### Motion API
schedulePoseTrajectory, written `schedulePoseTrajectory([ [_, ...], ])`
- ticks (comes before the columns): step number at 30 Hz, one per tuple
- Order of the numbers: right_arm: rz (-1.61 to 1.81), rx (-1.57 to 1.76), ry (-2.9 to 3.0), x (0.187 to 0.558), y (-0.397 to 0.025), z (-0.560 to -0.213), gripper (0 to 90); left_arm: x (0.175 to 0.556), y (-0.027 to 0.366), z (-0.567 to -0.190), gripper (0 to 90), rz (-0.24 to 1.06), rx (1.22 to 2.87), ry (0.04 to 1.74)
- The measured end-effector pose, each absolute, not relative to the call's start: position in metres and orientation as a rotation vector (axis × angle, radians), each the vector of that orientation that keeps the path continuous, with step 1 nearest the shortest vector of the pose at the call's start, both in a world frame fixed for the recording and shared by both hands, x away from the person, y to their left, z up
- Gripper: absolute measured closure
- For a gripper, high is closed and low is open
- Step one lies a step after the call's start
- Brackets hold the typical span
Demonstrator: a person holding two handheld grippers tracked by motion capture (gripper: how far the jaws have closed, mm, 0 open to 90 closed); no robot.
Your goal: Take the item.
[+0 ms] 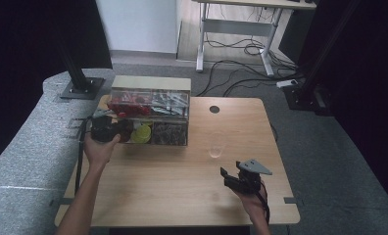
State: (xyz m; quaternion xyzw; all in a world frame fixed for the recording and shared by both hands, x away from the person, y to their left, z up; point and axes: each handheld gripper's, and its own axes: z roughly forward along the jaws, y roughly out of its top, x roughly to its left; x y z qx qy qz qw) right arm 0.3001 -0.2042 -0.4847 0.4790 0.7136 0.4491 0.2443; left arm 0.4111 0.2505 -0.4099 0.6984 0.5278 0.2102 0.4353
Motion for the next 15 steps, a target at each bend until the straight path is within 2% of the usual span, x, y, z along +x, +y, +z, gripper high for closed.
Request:
schedulePoseTrajectory([
  [15, 1.329, 1.251, 1.990, 0.309, -0.178, -0.471, 37.6, 0.411, 0.251, -0.408, 90.0, 0.525, 1.745, 1.317],
])
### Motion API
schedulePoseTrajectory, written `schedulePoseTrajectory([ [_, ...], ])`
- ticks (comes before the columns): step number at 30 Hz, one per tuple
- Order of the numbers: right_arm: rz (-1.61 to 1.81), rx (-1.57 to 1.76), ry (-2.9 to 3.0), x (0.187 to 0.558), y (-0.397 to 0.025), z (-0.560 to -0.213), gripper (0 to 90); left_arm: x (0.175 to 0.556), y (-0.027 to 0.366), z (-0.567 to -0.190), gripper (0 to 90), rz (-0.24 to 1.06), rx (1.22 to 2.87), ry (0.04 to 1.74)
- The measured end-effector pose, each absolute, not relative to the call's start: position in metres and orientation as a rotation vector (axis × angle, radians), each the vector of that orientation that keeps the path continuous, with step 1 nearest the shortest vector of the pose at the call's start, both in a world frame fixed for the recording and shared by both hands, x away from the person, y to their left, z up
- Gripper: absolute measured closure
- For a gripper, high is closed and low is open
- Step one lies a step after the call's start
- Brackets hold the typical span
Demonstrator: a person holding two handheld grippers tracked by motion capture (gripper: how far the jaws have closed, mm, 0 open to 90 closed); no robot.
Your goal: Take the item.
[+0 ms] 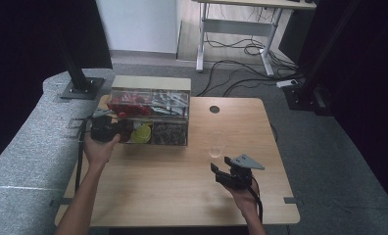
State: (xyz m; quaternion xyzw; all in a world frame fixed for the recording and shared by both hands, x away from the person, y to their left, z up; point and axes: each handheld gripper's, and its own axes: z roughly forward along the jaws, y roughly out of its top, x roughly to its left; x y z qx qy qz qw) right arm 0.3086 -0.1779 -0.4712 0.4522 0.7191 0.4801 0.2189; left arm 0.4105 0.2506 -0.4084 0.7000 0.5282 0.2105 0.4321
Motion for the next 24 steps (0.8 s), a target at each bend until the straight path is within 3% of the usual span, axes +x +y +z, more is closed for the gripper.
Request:
schedulePoseTrajectory([
  [24, 1.386, 1.130, 2.089, 0.341, -0.124, -0.462, 48.7, 0.411, 0.248, -0.408, 90.0, 0.522, 1.757, 1.309],
])
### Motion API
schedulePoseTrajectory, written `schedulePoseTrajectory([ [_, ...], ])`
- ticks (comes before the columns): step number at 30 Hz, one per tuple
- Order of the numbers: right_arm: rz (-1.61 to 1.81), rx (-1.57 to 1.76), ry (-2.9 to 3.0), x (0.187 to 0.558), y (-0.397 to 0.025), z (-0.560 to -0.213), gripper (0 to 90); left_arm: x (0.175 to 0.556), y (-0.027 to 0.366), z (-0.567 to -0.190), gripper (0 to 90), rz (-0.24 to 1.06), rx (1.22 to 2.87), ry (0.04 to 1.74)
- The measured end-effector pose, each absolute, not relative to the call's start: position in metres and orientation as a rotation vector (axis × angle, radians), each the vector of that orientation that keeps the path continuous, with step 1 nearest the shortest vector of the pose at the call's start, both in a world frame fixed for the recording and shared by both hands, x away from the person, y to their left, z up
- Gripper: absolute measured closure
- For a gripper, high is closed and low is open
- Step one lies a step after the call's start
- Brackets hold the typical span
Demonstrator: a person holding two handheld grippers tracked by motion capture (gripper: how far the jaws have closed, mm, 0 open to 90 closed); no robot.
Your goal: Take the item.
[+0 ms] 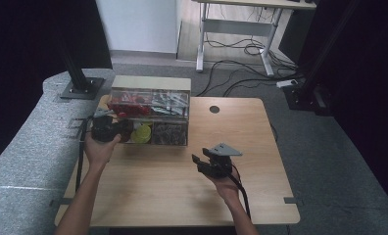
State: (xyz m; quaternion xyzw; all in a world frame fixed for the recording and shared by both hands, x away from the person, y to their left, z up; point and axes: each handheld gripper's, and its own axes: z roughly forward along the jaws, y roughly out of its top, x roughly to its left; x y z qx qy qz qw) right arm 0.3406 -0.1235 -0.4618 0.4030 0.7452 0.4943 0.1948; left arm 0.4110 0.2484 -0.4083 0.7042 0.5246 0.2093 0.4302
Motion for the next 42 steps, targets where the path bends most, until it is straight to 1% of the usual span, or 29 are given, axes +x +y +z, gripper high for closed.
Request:
schedulePoseTrajectory([
  [7, 1.405, 1.122, 2.091, 0.352, -0.111, -0.461, 52.7, 0.412, 0.248, -0.409, 90.0, 0.521, 1.759, 1.311],
  [19, 1.416, 1.112, 2.096, 0.365, -0.096, -0.456, 54.9, 0.413, 0.248, -0.409, 90.0, 0.522, 1.761, 1.311],
  [42, 1.401, 1.078, 2.140, 0.393, -0.067, -0.455, 55.4, 0.414, 0.246, -0.410, 90.0, 0.510, 1.766, 1.312],
])
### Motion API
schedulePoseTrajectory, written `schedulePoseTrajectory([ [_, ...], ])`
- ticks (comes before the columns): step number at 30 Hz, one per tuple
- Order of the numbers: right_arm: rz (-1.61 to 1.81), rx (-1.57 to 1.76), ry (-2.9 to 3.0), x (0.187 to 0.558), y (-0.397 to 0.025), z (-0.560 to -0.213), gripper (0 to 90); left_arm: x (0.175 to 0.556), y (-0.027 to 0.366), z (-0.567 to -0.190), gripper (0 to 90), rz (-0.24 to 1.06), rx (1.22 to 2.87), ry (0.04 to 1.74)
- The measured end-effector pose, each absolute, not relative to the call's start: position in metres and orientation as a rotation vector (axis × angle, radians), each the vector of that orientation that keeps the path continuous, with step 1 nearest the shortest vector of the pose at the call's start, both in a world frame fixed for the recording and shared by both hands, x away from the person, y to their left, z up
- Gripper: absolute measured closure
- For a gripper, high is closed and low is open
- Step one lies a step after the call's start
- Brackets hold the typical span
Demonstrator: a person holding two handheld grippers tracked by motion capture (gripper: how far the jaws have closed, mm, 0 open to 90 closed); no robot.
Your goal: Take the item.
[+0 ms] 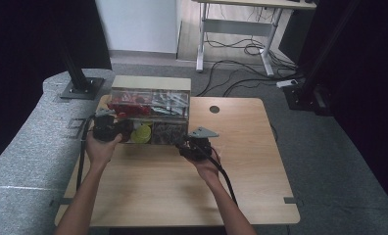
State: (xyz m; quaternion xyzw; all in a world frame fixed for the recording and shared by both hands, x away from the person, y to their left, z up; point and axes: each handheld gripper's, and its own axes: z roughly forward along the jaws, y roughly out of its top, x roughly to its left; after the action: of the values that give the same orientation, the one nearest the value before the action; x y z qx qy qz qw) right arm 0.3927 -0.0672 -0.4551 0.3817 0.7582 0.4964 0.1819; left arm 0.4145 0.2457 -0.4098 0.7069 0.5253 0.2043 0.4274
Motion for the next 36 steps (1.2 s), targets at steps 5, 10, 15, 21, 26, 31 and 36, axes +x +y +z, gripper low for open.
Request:
schedulePoseTrajectory([
  [5, 1.396, 1.077, 2.146, 0.396, -0.062, -0.455, 54.9, 0.415, 0.245, -0.410, 90.0, 0.508, 1.770, 1.311],
  [10, 1.394, 1.078, 2.147, 0.399, -0.057, -0.454, 54.7, 0.416, 0.244, -0.410, 90.0, 0.506, 1.773, 1.312],
  [15, 1.394, 1.076, 2.150, 0.403, -0.053, -0.454, 54.4, 0.416, 0.244, -0.410, 90.0, 0.501, 1.771, 1.313],
  [21, 1.397, 1.080, 2.156, 0.408, -0.047, -0.456, 54.0, 0.416, 0.244, -0.411, 90.0, 0.504, 1.767, 1.313],
  [26, 1.385, 1.080, 2.158, 0.411, -0.038, -0.459, 54.0, 0.416, 0.243, -0.411, 90.0, 0.505, 1.769, 1.313],
  [31, 1.371, 1.074, 2.176, 0.412, -0.029, -0.465, 54.0, 0.415, 0.243, -0.410, 90.0, 0.507, 1.772, 1.314],
  [36, 1.354, 1.072, 2.174, 0.415, -0.024, -0.469, 54.0, 0.416, 0.243, -0.410, 90.0, 0.505, 1.772, 1.313],
])
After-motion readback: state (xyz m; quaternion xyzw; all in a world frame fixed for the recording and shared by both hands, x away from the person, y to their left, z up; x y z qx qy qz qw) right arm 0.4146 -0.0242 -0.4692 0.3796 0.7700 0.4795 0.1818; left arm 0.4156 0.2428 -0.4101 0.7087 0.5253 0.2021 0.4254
